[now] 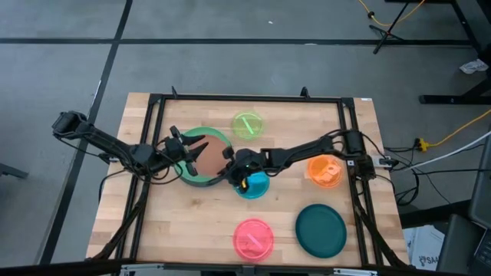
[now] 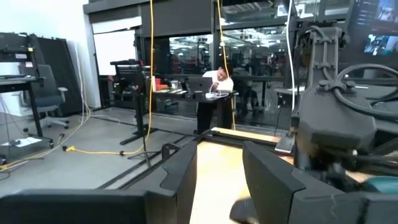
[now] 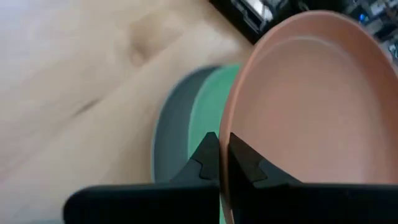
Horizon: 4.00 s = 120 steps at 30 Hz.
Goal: Stack plastic plates
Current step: Stack the brown plate on top of green plate, then stack the dark blue plate on top of brown plate
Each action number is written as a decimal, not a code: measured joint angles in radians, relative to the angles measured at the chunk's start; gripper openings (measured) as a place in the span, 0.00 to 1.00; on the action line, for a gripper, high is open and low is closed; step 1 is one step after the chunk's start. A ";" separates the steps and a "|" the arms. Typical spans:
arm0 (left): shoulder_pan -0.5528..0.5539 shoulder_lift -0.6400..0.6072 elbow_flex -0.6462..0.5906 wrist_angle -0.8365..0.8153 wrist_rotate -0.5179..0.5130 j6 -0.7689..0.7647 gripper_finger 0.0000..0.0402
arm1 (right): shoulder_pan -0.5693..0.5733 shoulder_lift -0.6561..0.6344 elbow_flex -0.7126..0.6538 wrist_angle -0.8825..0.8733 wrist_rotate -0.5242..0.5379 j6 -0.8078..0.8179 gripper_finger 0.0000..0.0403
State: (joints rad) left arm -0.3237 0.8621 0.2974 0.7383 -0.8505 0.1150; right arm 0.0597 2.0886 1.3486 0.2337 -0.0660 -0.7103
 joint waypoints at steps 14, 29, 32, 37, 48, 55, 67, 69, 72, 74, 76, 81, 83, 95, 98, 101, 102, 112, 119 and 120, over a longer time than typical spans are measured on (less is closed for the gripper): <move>0.000 0.002 0.000 0.001 0.048 -0.008 0.31 | -0.050 0.203 0.192 -0.008 -0.024 0.137 0.00; 0.000 0.002 0.000 0.021 0.113 -0.005 0.31 | -0.047 0.233 0.199 0.027 -0.033 0.241 0.19; 0.000 0.002 0.000 0.021 0.113 -0.006 0.31 | -0.046 0.229 0.199 0.030 -0.032 0.242 0.28; -0.001 0.002 0.000 0.018 0.113 -0.009 0.31 | -0.046 0.174 0.195 -0.033 -0.036 0.247 0.35; -0.029 0.002 0.000 0.011 0.113 -0.008 0.31 | -0.038 -0.108 0.013 -0.219 -0.071 0.288 0.33; -0.028 0.002 -0.001 0.004 0.111 -0.008 0.31 | 0.011 -0.391 -0.258 -0.240 0.017 0.366 0.32; -0.012 0.035 0.000 0.009 0.169 -0.029 0.31 | 0.085 -0.742 -0.448 -0.606 0.067 0.652 0.31; -0.005 0.042 0.000 0.007 0.172 -0.033 0.31 | 0.104 -0.743 -0.450 -0.697 0.065 0.695 0.31; 0.003 0.043 0.000 0.006 0.173 -0.046 0.31 | 0.140 -0.743 -0.450 -0.807 0.046 0.772 0.31; 0.005 0.042 0.000 0.004 0.173 -0.053 0.31 | 0.168 -0.734 -0.450 -0.867 0.024 0.832 0.31; 0.005 0.042 -0.001 0.003 0.173 -0.053 0.31 | 0.205 -0.730 -0.450 -0.946 0.016 0.908 0.31; 0.005 0.042 0.000 -0.003 0.172 -0.053 0.31 | 0.306 -0.732 -0.450 -1.099 -0.043 1.086 0.31; 0.005 0.042 -0.001 -0.004 0.173 -0.053 0.31 | 0.351 -0.732 -0.449 -1.143 -0.060 1.140 0.31; 0.005 0.042 -0.001 -0.005 0.172 -0.054 0.31 | 0.518 -0.709 -0.560 -1.016 -0.007 1.217 0.31; 0.005 0.042 0.000 -0.007 0.165 -0.054 0.31 | 0.517 -0.708 -0.630 -0.932 -0.028 1.247 0.31; 0.005 0.042 0.000 -0.006 0.159 -0.053 0.31 | 0.517 -0.708 -0.664 -0.901 -0.021 1.256 0.31; 0.005 0.042 0.000 -0.007 0.158 -0.053 0.31 | 0.517 -0.708 -0.672 -0.890 -0.024 1.256 0.31; 0.005 0.042 0.000 -0.010 0.157 -0.053 0.31 | 0.516 -0.708 -0.689 -0.826 -0.039 1.256 0.23; 0.005 0.042 0.000 -0.011 0.157 -0.053 0.31 | 0.497 -0.708 -0.689 -0.825 -0.065 1.229 0.02; 0.005 0.042 0.000 -0.011 0.157 -0.053 0.31 | 0.484 -0.708 -0.689 -0.822 -0.079 1.230 0.02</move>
State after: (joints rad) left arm -0.3191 0.9043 0.2970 0.7269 -0.6933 0.0624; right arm 0.5442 1.3804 0.6598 -0.5886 -0.1452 0.5194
